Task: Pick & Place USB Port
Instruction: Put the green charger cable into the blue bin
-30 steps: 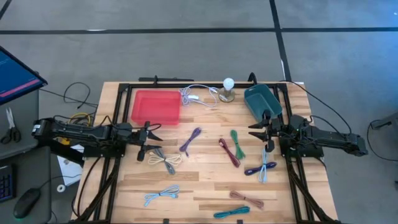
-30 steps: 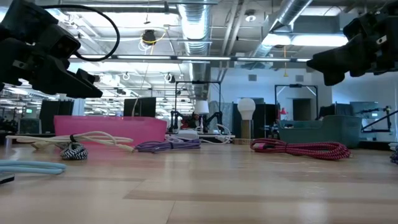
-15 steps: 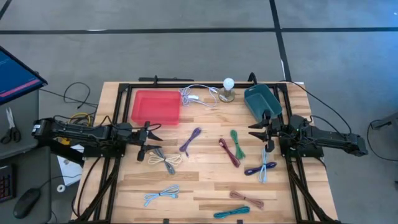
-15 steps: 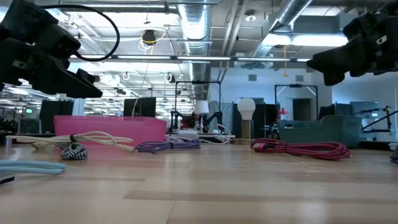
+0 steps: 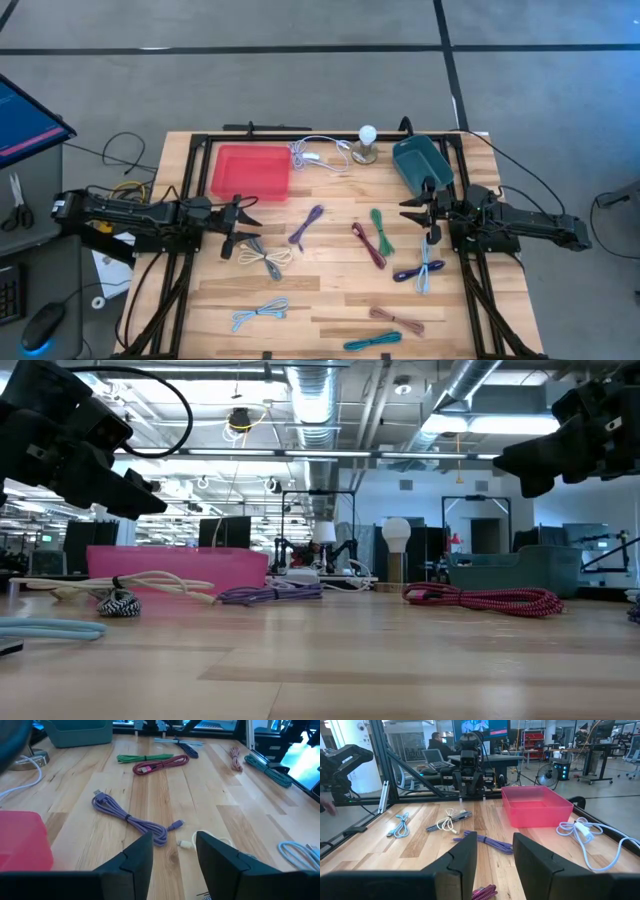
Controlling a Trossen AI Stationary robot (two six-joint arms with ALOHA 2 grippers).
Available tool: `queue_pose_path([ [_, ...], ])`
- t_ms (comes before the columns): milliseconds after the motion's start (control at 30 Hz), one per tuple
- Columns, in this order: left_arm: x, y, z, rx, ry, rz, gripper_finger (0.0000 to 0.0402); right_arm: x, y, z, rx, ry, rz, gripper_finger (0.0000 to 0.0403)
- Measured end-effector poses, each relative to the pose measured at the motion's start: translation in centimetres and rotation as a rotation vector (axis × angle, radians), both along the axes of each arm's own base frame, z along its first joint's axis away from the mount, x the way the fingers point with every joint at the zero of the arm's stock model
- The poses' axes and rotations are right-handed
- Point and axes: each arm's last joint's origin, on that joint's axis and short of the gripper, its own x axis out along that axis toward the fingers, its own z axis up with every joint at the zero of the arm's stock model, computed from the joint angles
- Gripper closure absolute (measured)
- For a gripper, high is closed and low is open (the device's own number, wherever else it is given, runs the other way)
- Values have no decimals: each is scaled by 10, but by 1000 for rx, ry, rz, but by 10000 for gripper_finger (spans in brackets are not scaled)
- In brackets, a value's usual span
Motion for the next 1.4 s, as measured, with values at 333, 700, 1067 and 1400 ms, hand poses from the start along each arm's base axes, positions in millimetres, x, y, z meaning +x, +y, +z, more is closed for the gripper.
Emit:
queue_pose_path([
  [333, 0, 0, 0, 0, 0, 0, 253, 0, 0, 0, 0, -1, 0, 284],
  [700, 1, 0, 3, 1, -28, 0, 253, 0, 0, 0, 0, 0, 0, 284],
  [1067, 1, 0, 4, 1, -39, 0, 253, 0, 0, 0, 0, -1, -1, 284],
  [1400, 1, 0, 4, 1, -46, 0, 253, 0, 0, 0, 0, 0, -1, 284],
])
